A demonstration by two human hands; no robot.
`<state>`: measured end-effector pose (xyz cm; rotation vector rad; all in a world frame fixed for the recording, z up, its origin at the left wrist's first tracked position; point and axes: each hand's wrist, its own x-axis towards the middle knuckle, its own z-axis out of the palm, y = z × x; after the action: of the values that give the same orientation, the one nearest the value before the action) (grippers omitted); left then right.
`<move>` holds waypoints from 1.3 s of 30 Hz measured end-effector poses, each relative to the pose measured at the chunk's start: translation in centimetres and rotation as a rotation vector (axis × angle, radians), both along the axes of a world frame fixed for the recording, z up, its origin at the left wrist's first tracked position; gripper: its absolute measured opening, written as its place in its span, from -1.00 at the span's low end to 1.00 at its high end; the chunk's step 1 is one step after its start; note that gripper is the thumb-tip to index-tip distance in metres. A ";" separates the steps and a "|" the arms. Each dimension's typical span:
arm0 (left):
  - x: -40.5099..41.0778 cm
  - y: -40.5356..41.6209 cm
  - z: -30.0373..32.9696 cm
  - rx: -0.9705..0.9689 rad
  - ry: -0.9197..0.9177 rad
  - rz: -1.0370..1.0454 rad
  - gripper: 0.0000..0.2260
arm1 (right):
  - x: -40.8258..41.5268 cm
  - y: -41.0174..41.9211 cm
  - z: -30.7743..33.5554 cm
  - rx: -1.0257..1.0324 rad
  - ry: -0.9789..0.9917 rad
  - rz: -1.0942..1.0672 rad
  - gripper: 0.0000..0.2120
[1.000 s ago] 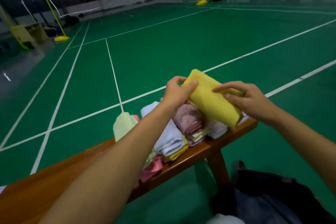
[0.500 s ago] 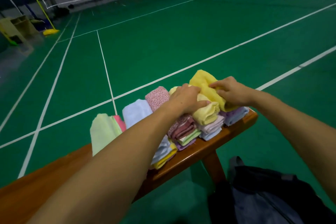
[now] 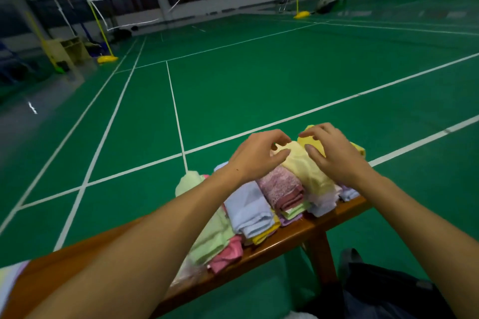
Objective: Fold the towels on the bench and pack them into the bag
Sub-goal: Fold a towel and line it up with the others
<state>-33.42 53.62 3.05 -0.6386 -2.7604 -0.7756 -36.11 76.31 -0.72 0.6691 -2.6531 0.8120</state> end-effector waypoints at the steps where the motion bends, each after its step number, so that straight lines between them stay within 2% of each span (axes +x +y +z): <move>1: 1.3 -1.5 1.0 0.034 0.046 0.007 -0.81 | 1.1 -1.4 0.6 -0.039 0.028 0.051 -0.72; 4: 6.1 -6.6 3.1 0.098 0.131 0.048 -0.89 | 4.3 -6.3 1.6 -0.169 0.042 0.192 -0.76; 8: 14.2 -16.0 2.8 0.047 0.090 0.164 -0.92 | 9.7 -14.9 2.0 -0.279 -0.022 0.335 -0.80; 12: 23.7 -27.0 0.0 -0.006 -0.029 0.380 -0.85 | 15.6 -24.9 1.4 -0.231 -0.093 0.501 -0.79; 16: 33.0 -37.3 -3.3 -0.025 -0.165 0.592 -0.92 | 20.8 -35.0 0.0 -0.145 -0.164 0.645 -0.81; 21: 42.3 -47.8 -6.3 -0.108 -0.315 0.877 -0.89 | 27.7 -47.6 -2.5 -0.103 -0.298 0.778 -0.76; 23: 44.1 -50.1 -7.0 -0.177 -0.338 0.967 -0.83 | 29.4 -51.0 -3.9 -0.087 -0.372 0.779 -0.79; 25: 46.0 -52.5 -8.2 -0.241 -0.371 1.068 -0.68 | 31.3 -55.1 -5.7 -0.069 -0.449 0.761 -0.78; 28: 47.7 -54.8 -10.4 -0.296 -0.421 1.199 -0.53 | 33.1 -59.6 -7.7 0.037 -0.575 0.641 -0.73; 30: 48.1 -55.7 -11.5 -0.253 -0.394 1.241 -0.56 | 33.9 -61.9 -8.6 0.116 -0.607 0.553 -0.67; 32: 48.1 -56.3 -12.3 -0.156 -0.352 1.259 -0.68 | 34.4 -63.6 -9.2 0.138 -0.636 0.465 -0.62; 35: 47.7 -56.4 -12.8 -0.025 -0.327 1.281 -0.87 | 34.5 -64.9 -8.9 0.165 -0.705 0.362 -0.68; 39: 47.8 -56.4 -12.5 0.115 -0.266 1.266 -0.88 | 34.4 -65.5 -7.8 0.105 -0.813 0.378 -0.75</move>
<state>14.41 -2.82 -9.45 1.2095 -2.5268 -0.6565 -1.66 10.80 -8.54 1.0718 -3.3533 1.2694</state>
